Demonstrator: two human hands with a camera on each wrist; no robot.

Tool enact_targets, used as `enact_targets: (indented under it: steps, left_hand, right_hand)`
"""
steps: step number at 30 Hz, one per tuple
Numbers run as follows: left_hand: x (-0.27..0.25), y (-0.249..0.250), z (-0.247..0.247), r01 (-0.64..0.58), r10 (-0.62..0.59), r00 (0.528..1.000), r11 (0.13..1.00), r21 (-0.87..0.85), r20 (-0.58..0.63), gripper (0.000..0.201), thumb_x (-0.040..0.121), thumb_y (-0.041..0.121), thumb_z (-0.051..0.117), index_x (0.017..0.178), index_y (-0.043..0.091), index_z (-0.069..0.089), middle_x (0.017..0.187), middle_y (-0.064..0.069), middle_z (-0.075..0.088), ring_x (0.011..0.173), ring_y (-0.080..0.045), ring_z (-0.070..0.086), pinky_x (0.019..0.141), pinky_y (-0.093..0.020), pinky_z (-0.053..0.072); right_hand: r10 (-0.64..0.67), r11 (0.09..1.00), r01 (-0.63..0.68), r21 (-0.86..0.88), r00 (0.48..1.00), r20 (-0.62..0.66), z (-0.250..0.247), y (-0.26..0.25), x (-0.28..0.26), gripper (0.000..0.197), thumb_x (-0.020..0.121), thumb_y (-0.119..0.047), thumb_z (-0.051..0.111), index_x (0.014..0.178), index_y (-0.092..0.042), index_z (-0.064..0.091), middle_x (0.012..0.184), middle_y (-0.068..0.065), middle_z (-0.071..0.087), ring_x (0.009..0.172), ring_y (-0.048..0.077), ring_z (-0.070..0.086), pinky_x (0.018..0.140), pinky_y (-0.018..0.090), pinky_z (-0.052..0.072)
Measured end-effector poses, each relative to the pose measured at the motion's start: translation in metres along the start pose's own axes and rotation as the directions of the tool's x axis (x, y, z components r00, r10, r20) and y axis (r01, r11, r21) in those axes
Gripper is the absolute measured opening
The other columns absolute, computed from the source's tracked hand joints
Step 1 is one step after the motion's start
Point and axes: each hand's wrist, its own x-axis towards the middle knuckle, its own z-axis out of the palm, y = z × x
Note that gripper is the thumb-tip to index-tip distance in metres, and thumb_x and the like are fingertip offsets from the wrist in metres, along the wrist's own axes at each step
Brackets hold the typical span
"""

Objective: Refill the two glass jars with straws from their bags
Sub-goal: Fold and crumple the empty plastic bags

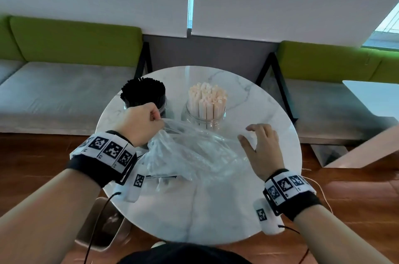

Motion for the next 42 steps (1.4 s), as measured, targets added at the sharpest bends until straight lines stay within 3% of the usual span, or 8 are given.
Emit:
enact_targets:
  steps: [5,11,16,19,23,28,34,42]
  left_hand:
    - [-0.008,0.031,0.006,0.03,-0.035,0.999,0.981,-0.19,-0.022,0.008,0.084,0.02,0.055,0.08,0.014,0.052,0.063,-0.001,0.063,0.04,0.002,0.056,0.036,-0.007,0.034]
    - [-0.014,0.045,0.013,0.033,0.037,0.994,0.787,-0.616,0.1,0.027,0.075,0.032,0.075,0.089,0.02,0.055,0.075,0.002,0.056,0.065,-0.01,0.061,0.075,-0.037,0.058]
    - [-0.014,0.02,0.032,-0.17,0.238,0.954,0.93,-0.327,0.183,0.097,0.047,0.062,0.08,0.13,0.04,0.037,0.124,0.012,0.049,0.113,-0.009,0.049,0.098,-0.034,0.043]
    - [-0.016,0.02,0.049,-0.142,0.167,0.978,0.972,-0.187,0.122,0.07,0.071,0.043,0.074,0.133,0.029,0.042,0.122,0.006,0.058,0.11,-0.014,0.055,0.096,-0.036,0.045]
    - [-0.014,0.017,0.051,-0.114,0.117,0.993,0.969,-0.219,-0.001,0.013,0.089,0.022,0.058,0.093,0.035,0.059,0.087,0.002,0.068,0.085,-0.021,0.062,0.079,-0.036,0.051]
    - [-0.008,0.012,0.044,-0.14,0.133,0.99,0.952,-0.273,-0.043,0.039,0.088,0.006,0.051,0.071,0.04,0.056,0.075,0.009,0.068,0.079,-0.019,0.064,0.078,-0.041,0.052]
    - [-0.005,0.01,0.044,-0.18,0.163,0.982,0.958,-0.224,-0.095,0.024,0.085,0.015,0.046,0.076,0.035,0.055,0.072,0.004,0.064,0.073,-0.023,0.062,0.073,-0.044,0.052]
    - [-0.007,0.011,0.032,-0.157,0.15,0.988,0.951,-0.267,-0.047,0.036,0.09,0.007,0.047,0.07,0.035,0.055,0.072,-0.002,0.064,0.071,-0.024,0.06,0.074,-0.046,0.051]
  right_hand:
    - [-0.458,0.885,0.465,0.015,0.867,0.194,0.013,-0.062,-0.013,0.059,0.079,-0.065,0.055,0.119,-0.022,0.052,0.119,0.0,0.052,0.108,0.019,0.046,0.094,0.031,0.039]
    - [-0.47,0.876,0.462,0.136,0.882,0.032,0.024,-0.07,0.004,0.024,0.092,-0.032,0.05,0.093,-0.013,0.065,0.09,0.0,0.065,0.08,0.024,0.059,0.072,0.038,0.051]
    - [-0.234,0.851,0.235,0.469,0.97,-0.062,-0.002,-0.066,0.008,0.031,0.098,-0.032,0.044,0.087,-0.013,0.066,0.089,-0.003,0.069,0.086,0.013,0.063,0.077,0.022,0.047]
    - [-0.176,0.81,0.152,0.566,0.984,-0.014,-0.017,-0.069,0.011,0.028,0.1,-0.028,0.044,0.088,-0.016,0.066,0.092,-0.006,0.07,0.092,0.008,0.063,0.084,0.02,0.047]
    - [-0.118,0.821,0.1,0.562,0.993,-0.003,-0.04,-0.062,0.025,0.016,0.097,-0.018,0.053,0.082,-0.022,0.06,0.085,-0.006,0.068,0.087,0.011,0.064,0.082,0.023,0.049]
    - [-0.039,0.857,0.09,0.507,0.993,-0.111,-0.064,-0.059,0.039,0.02,0.088,-0.017,0.066,0.081,-0.029,0.052,0.079,-0.008,0.059,0.067,-0.003,0.05,0.064,0.008,0.039]
    - [-0.132,0.794,0.104,0.599,0.991,0.003,-0.065,-0.094,0.051,0.03,0.088,-0.045,0.058,0.115,-0.034,0.053,0.096,-0.007,0.059,0.088,-0.001,0.058,0.085,0.017,0.045]
    - [-0.313,0.789,0.138,0.599,0.929,0.197,-0.072,-0.11,0.078,0.041,0.096,-0.004,0.048,0.108,-0.042,0.059,0.08,-0.006,0.055,0.069,0.0,0.054,0.074,0.017,0.047]
